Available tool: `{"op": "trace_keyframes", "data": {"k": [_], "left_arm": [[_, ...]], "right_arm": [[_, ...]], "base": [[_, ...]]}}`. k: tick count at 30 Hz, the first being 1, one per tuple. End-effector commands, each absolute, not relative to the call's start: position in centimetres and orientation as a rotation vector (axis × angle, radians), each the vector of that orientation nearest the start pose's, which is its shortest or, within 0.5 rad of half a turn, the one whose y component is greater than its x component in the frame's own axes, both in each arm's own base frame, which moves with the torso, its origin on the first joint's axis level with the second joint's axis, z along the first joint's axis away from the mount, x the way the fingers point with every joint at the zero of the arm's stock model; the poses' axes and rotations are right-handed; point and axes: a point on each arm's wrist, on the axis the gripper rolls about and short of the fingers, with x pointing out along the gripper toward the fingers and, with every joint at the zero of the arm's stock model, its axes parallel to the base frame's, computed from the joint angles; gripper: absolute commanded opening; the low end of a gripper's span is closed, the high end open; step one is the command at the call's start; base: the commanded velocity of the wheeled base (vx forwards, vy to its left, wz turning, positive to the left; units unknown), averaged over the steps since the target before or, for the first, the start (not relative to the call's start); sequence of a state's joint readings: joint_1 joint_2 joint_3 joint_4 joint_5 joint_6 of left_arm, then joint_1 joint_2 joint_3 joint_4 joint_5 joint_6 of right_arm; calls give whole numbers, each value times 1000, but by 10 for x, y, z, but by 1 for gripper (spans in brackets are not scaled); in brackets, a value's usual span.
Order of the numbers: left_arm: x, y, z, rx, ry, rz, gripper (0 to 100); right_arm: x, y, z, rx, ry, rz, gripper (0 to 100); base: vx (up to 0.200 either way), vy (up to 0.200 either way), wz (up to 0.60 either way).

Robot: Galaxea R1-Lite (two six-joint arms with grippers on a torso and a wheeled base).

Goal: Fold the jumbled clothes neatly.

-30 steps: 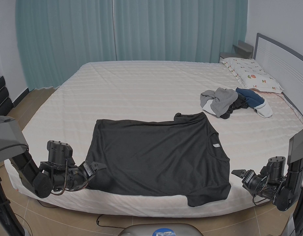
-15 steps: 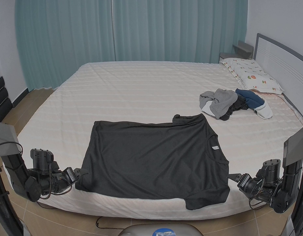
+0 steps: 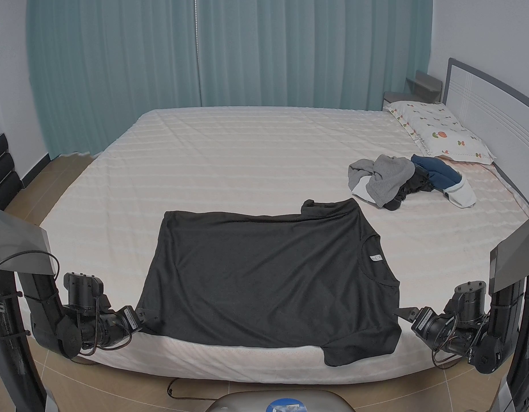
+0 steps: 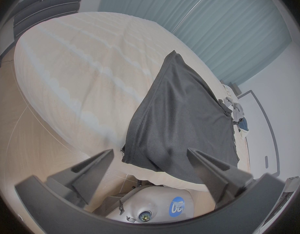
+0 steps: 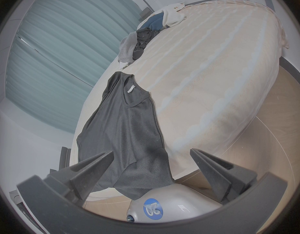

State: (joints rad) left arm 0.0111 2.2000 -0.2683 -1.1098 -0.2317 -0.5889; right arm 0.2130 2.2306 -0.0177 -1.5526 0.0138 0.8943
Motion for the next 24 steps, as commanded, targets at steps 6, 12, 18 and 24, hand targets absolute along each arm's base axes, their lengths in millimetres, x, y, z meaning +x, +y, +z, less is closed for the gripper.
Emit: {"op": "trace_keyframes", "data": {"k": [6, 12, 18, 24], "left_arm": [[252, -3, -31, -629, 893, 67, 0], [240, 2, -33, -549, 912, 113, 0], [232, 7, -30, -512, 914, 146, 0], [225, 12, -30, -469, 930, 152, 0]], "right_arm": [[212, 46, -11, 789, 712, -96, 100], [212, 46, -11, 787, 707, -102, 100], [212, 46, -11, 785, 706, -103, 100], [212, 46, -11, 776, 704, -108, 100]], "base": [[0, 0, 0], [0, 0, 0], [0, 0, 0], [0, 0, 0]]}}
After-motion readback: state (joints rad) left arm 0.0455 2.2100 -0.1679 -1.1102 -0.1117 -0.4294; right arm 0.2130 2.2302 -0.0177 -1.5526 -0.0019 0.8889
